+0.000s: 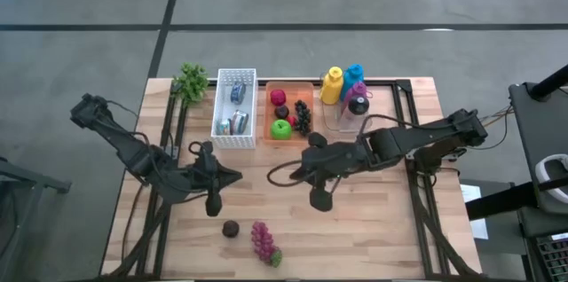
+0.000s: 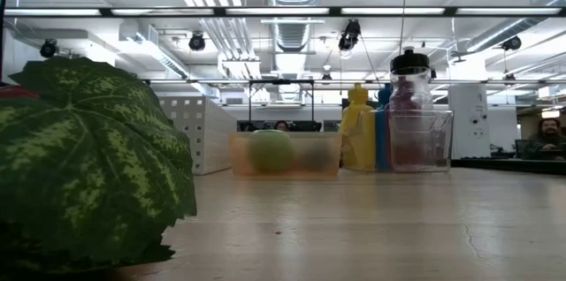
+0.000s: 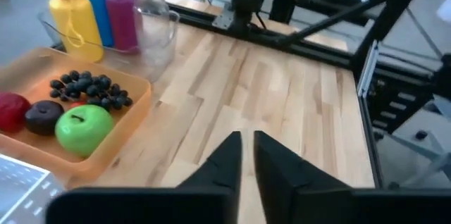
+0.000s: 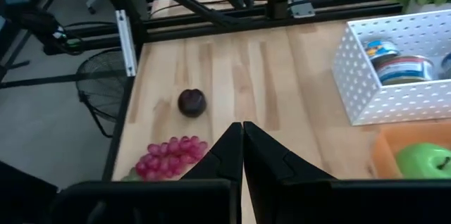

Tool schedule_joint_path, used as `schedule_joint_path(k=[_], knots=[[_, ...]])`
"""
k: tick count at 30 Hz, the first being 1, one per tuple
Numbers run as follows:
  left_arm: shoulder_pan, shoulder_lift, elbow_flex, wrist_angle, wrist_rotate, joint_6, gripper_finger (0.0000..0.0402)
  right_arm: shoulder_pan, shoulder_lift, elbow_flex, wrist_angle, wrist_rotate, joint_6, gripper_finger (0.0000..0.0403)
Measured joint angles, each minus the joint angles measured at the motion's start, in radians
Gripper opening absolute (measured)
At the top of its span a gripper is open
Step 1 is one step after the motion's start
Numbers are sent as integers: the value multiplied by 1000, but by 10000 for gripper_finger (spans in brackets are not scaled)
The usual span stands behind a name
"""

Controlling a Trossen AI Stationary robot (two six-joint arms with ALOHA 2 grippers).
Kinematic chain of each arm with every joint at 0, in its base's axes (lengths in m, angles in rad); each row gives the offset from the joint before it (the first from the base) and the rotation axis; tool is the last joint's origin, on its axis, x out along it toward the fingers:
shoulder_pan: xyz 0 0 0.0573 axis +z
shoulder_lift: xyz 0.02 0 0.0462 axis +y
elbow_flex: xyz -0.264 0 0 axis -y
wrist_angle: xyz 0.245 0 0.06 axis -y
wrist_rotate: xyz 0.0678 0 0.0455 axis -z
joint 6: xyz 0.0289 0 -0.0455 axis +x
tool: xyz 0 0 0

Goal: Pick & Place Food Item
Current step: Put the grapes into the orange bin

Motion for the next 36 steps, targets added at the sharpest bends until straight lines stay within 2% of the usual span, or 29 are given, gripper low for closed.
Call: schedule_joint_path(k=[5, 9, 13, 20, 28, 33, 36], knots=[[0, 56, -1, 2, 97, 70, 93, 33, 0, 0, -1, 1, 9, 8], [-1, 134, -2, 15, 176, 163, 116, 52, 0, 0, -1, 1, 27, 8], [-1, 227, -6, 24, 278, 204, 119, 66, 0, 0, -1, 1, 60, 8], [0, 400, -6, 114, 397, 196, 118, 106, 0, 0, -8, 0, 52, 8], [3, 544, -6, 183, 476, 148, 118, 134, 0, 0, -10, -7, 5, 8], [3, 586, -6, 185, 504, 50, 118, 143, 0, 0, -15, -8, -3, 8], [5, 601, -7, 185, 504, 40, 118, 144, 1, 0, -21, -8, -13, 8]])
